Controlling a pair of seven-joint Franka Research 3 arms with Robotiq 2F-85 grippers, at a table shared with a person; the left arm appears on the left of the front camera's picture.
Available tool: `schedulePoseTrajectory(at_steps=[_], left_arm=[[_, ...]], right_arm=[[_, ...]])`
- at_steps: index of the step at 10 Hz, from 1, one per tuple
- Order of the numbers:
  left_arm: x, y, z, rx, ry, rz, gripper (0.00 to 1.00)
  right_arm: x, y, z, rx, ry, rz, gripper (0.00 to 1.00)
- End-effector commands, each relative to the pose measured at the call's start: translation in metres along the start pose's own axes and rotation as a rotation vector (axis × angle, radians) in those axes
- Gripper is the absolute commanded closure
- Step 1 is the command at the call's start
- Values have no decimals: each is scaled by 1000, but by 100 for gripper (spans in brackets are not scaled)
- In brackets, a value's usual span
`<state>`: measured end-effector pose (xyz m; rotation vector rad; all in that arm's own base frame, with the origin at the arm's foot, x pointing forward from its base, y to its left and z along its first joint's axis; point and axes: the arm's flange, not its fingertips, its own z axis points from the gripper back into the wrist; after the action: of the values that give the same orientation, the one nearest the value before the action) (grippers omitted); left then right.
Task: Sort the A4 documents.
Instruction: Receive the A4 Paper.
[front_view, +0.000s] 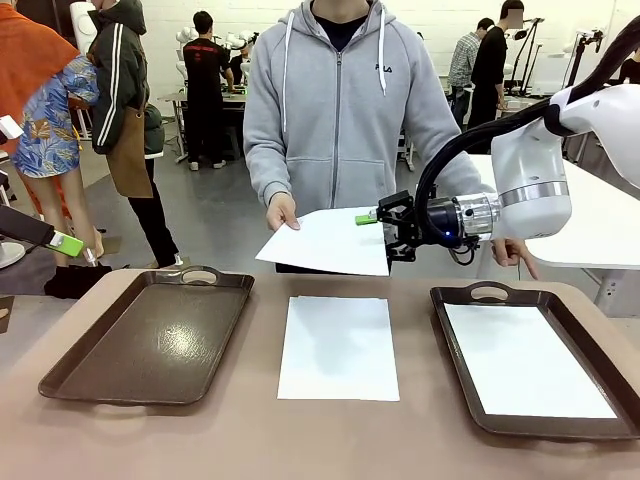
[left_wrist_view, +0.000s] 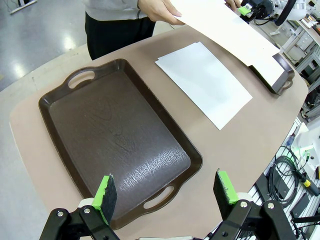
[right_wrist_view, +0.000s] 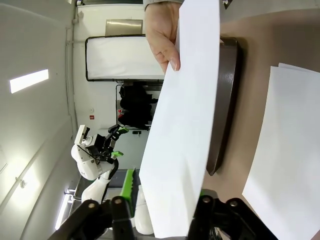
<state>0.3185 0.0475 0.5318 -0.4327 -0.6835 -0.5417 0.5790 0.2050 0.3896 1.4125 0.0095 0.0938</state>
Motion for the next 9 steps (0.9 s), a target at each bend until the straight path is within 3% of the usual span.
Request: schedulePoseTrajectory(at_steps=[1,5,9], left_arm=[[0,2,-1,-10,-10,-9,0],[0,2,-1,-10,-10,-9,0],[0,2,-1,-10,-10,-9,0]], right_arm=[[-3,-2,2,34,-16,-7,62],[-3,-4,2,34,-8,-27,98],[-3,-4,1,30,-4,-33,100]])
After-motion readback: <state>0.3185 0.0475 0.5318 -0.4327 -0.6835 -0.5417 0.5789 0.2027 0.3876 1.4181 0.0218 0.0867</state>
